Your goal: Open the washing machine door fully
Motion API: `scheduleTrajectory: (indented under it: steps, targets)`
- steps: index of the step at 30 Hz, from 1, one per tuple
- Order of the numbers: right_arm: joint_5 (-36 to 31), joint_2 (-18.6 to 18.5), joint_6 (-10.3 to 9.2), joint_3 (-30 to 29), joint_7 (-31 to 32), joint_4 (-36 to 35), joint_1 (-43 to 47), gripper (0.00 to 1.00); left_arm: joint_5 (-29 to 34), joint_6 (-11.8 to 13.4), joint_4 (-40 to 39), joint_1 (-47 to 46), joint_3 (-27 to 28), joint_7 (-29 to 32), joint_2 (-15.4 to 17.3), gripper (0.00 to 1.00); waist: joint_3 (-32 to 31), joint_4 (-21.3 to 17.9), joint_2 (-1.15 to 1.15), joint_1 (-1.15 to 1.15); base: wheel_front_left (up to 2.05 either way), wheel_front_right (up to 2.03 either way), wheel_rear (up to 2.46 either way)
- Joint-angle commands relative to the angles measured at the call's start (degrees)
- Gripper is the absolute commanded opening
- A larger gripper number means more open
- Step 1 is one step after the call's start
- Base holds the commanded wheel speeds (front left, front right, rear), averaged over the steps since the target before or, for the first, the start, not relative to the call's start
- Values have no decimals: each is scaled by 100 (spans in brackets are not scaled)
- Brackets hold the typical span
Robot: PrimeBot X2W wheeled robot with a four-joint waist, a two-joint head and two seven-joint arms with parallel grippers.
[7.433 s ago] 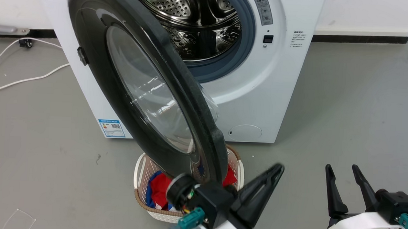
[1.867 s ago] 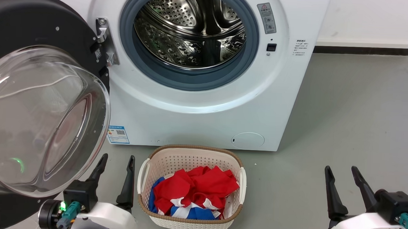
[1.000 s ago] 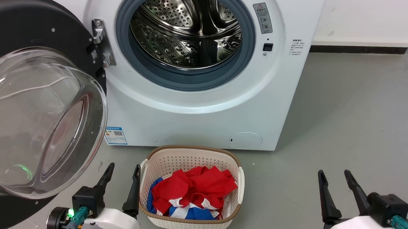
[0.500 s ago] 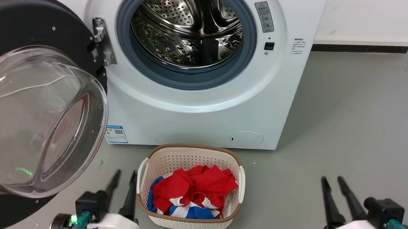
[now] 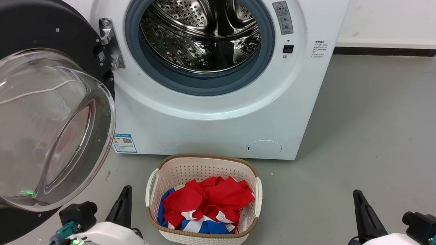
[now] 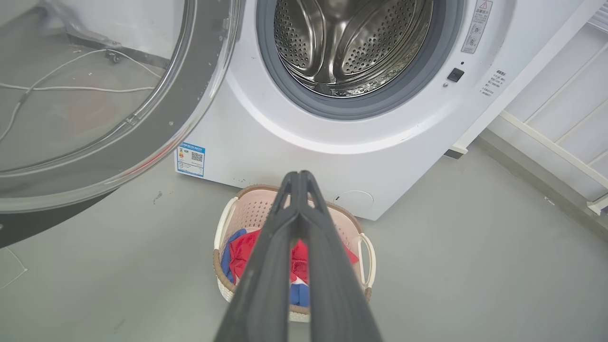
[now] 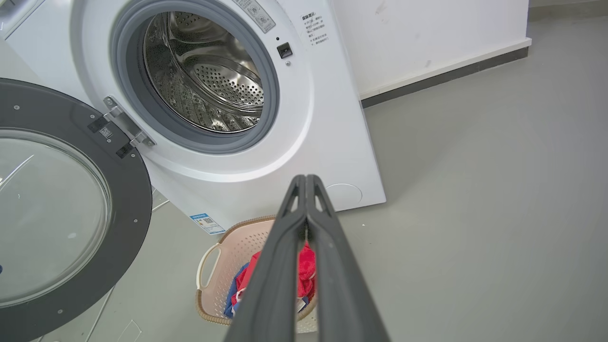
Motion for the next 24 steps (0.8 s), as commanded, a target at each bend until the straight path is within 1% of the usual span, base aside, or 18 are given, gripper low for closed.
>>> scheduleTrajectory:
  steps: [1, 7, 24]
  targets:
    - [246, -34, 1, -19, 29, -42, -188, 0, -192, -53, -64, -175, 92, 35, -8, 0, 1, 0, 0, 0, 0, 0, 0]
    - [936, -48, 1, -52, 102, 36, -279, 0, -771, -170, -42, -221, 275, 188, -93, 0, 7, 3, 0, 0, 0, 0, 0]
    - [2393, -67, 1, -135, 275, 207, -464, 0, -2003, -420, -5, -304, 673, 518, -281, 0, 20, 10, 0, 0, 0, 0, 0]
